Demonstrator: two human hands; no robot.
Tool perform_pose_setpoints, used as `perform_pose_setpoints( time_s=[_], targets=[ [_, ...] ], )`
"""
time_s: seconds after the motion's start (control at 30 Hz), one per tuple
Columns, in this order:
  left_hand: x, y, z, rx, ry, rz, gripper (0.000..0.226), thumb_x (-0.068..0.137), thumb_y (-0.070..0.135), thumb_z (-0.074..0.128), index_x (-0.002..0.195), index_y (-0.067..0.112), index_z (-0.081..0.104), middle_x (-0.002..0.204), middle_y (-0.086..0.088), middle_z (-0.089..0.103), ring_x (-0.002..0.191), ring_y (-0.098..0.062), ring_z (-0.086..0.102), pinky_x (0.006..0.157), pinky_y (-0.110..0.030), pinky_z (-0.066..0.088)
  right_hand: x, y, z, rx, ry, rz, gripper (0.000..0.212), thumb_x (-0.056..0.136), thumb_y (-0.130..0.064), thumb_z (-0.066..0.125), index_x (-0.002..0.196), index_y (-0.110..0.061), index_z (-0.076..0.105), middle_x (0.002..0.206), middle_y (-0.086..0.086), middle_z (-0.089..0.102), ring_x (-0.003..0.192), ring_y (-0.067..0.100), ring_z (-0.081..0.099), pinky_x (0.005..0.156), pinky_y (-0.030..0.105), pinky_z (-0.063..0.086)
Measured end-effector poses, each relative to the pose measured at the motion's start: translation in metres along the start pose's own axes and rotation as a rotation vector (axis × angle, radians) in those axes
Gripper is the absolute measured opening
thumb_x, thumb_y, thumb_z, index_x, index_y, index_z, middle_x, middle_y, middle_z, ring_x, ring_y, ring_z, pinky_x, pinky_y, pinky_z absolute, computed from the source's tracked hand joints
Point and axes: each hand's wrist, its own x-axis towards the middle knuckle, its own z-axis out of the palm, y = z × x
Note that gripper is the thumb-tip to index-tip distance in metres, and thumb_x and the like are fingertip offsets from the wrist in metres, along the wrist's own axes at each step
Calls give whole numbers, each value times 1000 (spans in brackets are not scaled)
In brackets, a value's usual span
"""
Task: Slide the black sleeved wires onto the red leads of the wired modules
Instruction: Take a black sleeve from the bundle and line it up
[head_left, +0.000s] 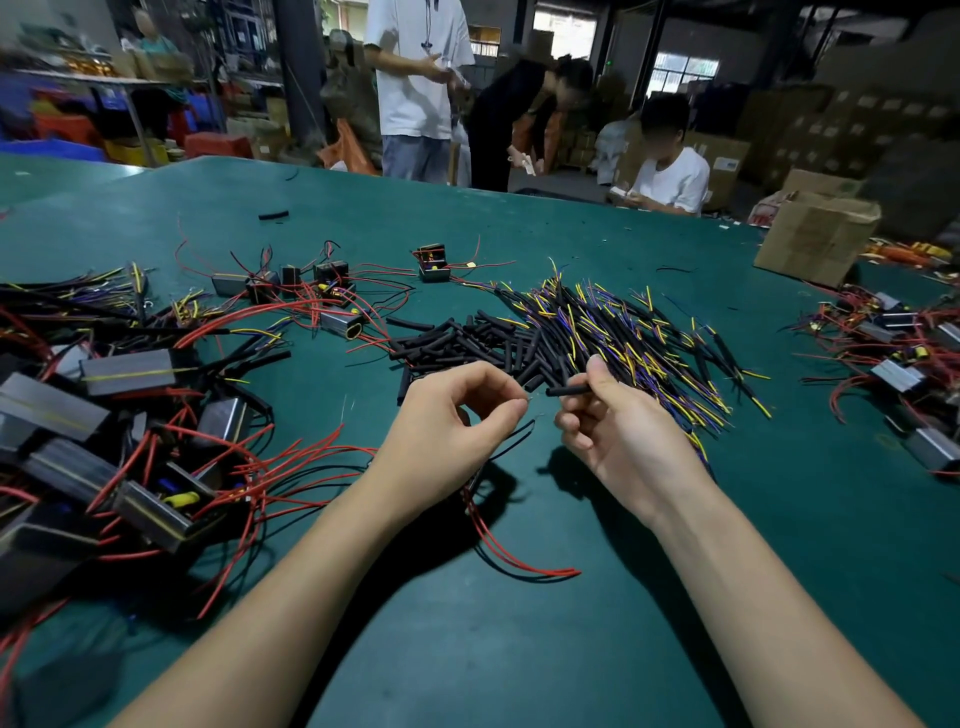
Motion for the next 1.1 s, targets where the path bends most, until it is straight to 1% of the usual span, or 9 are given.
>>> perform_pose_setpoints(
  time_s=[0.13,0.27,0.47,0.6,0.7,0.77,0.87,0.97,1.1],
  targets=[
    [-1,2,-1,-9,-8,1,11,86,12,66,78,19,66,72,6,65,67,-5,55,64,-35,46,0,0,-1,1,-5,2,31,99,-30,47,79,-7,54,59,1,49,48,10,46,37,15,31],
    [-1,4,-1,-4,-13,5,12,86,10,66,78,20,67,72,7,65,68,-5,56,65,-33,46,0,-1,-2,9,-21,9,31,98,-30,49,78,-7,54,59,2,48,49,12,45,38,16,29],
    [-1,3,-1,6,-17,4,14,86,11,66,77,22,66,71,7,64,68,-6,56,64,-35,46,-1,-1,1,-7,-58,27,30,95,-31,51,78,-7,54,57,2,49,47,11,44,38,16,28],
    [-1,2,-1,14,-10,3,11,85,12,67,78,20,68,70,8,64,65,-2,54,61,-29,45,-4,-1,3,-29,-84,24,28,94,-31,53,79,-7,54,59,3,49,46,11,45,38,16,29],
    [-1,0,-1,28,-2,14,10,84,10,69,77,18,69,67,11,64,61,4,53,59,-13,39,-6,-1,5,-39,-90,-11,27,94,-30,53,80,-7,54,58,3,50,47,11,45,38,16,30],
    [0,0,-1,39,-1,20,9,83,9,70,78,16,70,66,13,63,59,6,52,59,-7,36,-6,-2,6,-71,-89,-36,26,94,-30,53,78,-8,55,56,1,52,47,10,46,40,14,31],
    [1,-1,-1,40,3,19,6,82,10,72,79,15,71,66,11,64,57,6,52,58,-7,36,-7,-1,7,-127,-91,-78,26,93,-29,55,75,-12,56,55,-1,54,47,9,47,42,13,35],
    [3,-1,-4,40,-13,6,5,80,13,75,82,16,71,69,6,67,55,4,52,56,-12,39,-8,0,7,-210,-85,-150,26,94,-28,56,71,-14,58,57,-1,55,49,9,47,47,14,38],
    [6,-2,-15,117,-123,-50,5,80,19,76,81,18,71,67,8,67,50,8,52,54,-7,41,-8,1,7,-277,-84,-192,26,93,-28,57,70,-15,61,59,-2,58,50,8,49,54,20,36]
  ],
)
